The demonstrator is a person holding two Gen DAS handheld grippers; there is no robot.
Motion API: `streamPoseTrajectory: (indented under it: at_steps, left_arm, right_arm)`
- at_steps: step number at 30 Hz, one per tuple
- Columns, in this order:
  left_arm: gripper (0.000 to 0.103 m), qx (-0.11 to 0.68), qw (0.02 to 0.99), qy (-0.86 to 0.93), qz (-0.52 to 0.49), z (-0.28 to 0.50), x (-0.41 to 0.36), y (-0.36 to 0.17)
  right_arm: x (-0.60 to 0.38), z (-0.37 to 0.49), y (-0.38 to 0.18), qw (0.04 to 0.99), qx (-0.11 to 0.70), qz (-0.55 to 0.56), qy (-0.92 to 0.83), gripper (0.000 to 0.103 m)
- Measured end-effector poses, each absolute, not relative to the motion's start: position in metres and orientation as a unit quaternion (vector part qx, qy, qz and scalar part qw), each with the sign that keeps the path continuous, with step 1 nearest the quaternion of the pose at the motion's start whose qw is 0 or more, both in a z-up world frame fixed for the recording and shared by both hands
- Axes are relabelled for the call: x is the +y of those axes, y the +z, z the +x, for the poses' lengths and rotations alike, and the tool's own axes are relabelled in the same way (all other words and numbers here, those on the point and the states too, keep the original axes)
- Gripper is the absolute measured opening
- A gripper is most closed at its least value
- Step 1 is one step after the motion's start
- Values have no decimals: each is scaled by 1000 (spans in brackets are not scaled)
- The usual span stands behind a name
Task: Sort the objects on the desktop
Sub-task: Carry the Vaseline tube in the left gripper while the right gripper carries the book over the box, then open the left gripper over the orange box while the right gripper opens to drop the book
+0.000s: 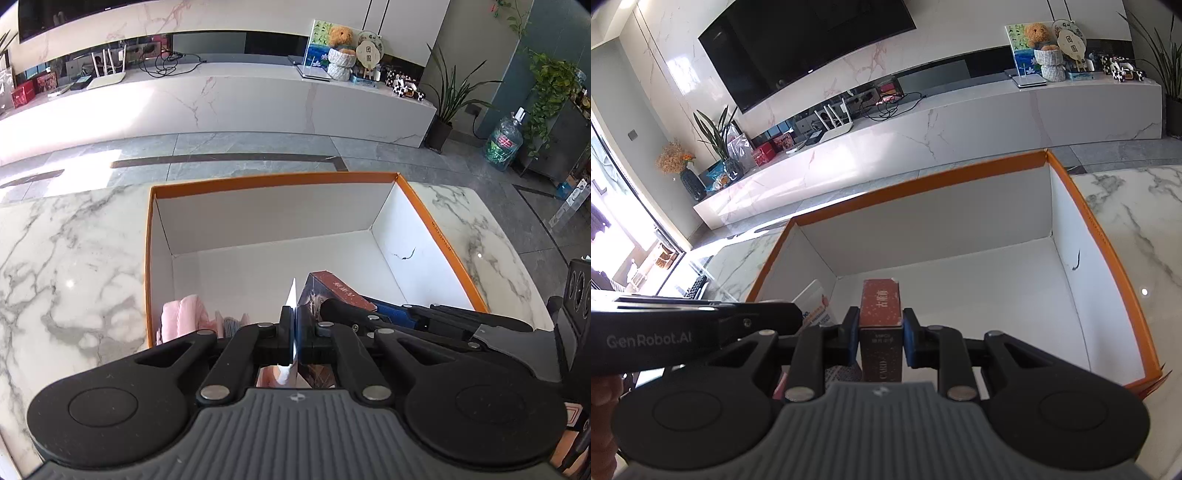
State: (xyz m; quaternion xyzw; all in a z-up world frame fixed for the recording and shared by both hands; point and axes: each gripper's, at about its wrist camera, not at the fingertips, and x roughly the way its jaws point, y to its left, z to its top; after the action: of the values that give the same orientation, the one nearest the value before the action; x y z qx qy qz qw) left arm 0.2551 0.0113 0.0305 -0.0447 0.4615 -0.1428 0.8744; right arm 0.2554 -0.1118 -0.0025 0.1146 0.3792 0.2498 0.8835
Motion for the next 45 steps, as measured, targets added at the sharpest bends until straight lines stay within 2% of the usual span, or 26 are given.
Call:
streamPoseTrajectory:
  at_steps: [13, 23, 25, 27, 28, 37, 41, 45]
  left_arm:
    - [2, 487, 859, -139, -71, 257, 24, 11]
    - [3, 484, 855, -154, -99, 254, 32, 10]
    - [5, 480, 857, -158, -103, 252, 34, 11]
    - [17, 475, 859, -163, -106, 249, 35, 14]
    - [19, 471, 860, -163, -106, 248, 35, 16]
    - [22, 414, 889, -176, -90, 213, 39, 48]
    - [24, 378, 904, -183, -80, 180, 43, 68]
    - [26, 338, 917, -202, -63, 138, 46, 88]
  right_arm:
    - [-100, 262, -11, 854, 437, 84, 269, 26]
    - [-86, 263, -6, 824, 466, 49, 319, 33]
    - [-85, 263, -6, 823, 467, 48, 319, 33]
    - [-87, 264, -6, 821, 471, 53, 318, 33]
    - [-88, 264, -6, 821, 471, 54, 317, 33]
    - [-96, 244, 19, 844, 433, 43, 314, 40]
    - [-107, 219, 37, 857, 401, 39, 321, 46]
    - [-121, 183, 56, 868, 367, 35, 332, 47]
